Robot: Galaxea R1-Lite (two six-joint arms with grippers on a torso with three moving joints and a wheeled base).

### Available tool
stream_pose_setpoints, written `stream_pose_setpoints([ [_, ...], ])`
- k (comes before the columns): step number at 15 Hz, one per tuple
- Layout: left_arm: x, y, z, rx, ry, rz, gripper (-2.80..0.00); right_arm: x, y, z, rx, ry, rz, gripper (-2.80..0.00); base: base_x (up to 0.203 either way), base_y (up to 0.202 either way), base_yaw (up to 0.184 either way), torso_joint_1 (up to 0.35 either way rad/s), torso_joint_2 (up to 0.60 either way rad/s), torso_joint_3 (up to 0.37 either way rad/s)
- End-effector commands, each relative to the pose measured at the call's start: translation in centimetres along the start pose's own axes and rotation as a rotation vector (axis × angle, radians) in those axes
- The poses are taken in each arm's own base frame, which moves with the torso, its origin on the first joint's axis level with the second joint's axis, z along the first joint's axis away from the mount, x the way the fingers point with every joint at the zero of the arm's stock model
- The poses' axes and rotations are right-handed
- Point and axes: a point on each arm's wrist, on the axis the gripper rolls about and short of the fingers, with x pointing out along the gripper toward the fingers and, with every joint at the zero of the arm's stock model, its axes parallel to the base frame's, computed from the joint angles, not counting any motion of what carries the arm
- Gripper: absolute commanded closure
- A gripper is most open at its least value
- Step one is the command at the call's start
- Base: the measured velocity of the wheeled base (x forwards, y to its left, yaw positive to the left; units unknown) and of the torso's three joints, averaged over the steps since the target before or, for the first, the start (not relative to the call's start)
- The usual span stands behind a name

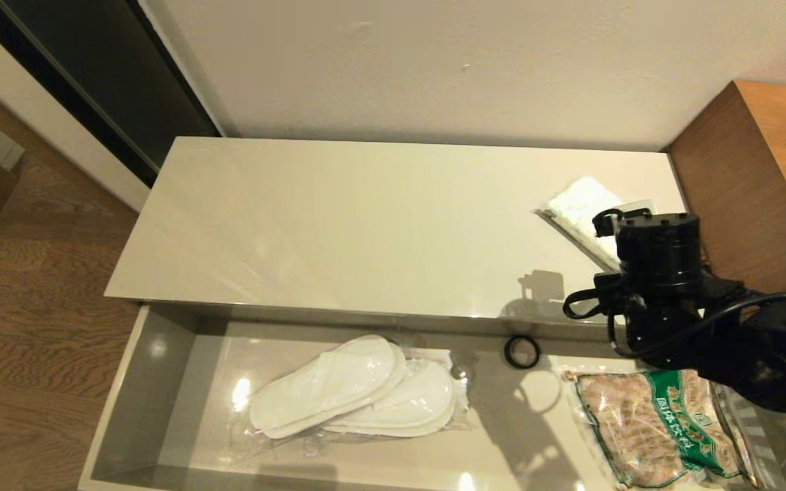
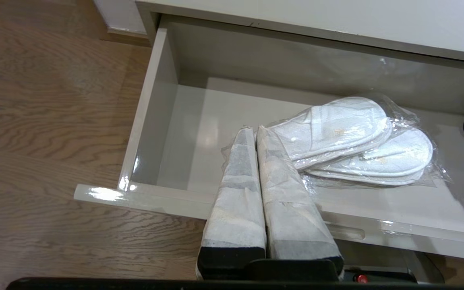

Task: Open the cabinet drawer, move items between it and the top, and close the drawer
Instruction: Pick up the tissue on the table

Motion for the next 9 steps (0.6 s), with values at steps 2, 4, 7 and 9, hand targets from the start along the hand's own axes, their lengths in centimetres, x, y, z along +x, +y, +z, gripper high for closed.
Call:
stream_pose_setpoints([
  [2,0.0,0.0,0.0,0.000,0.001,0.000,0.00,-1.7,-3.0,0.8,0.040,-0.021,-0.017,0.00,0.000,0.000,0.000,0.000,0.00,0.000],
  [4,0.0,0.0,0.0,-0.001,0.001,0.000,0.00,-1.6,-2.9,0.0,0.020,-0.004,-0.017,0.00,0.000,0.000,0.000,0.000,0.00,0.000],
  [7,0.0,0.0,0.0,0.000,0.001,0.000,0.00,-1.6,-2.4,0.2,0.011,-0.007,-0.014,0.00,0.000,0.000,0.000,0.000,0.00,0.000],
  [9,0.0,0.0,0.0,0.000,0.001,0.000,0.00,-1.4,-2.0,0.0,0.000,0.000,-0.013,0.00,0.000,0.000,0.000,0.000,0.00,0.000],
])
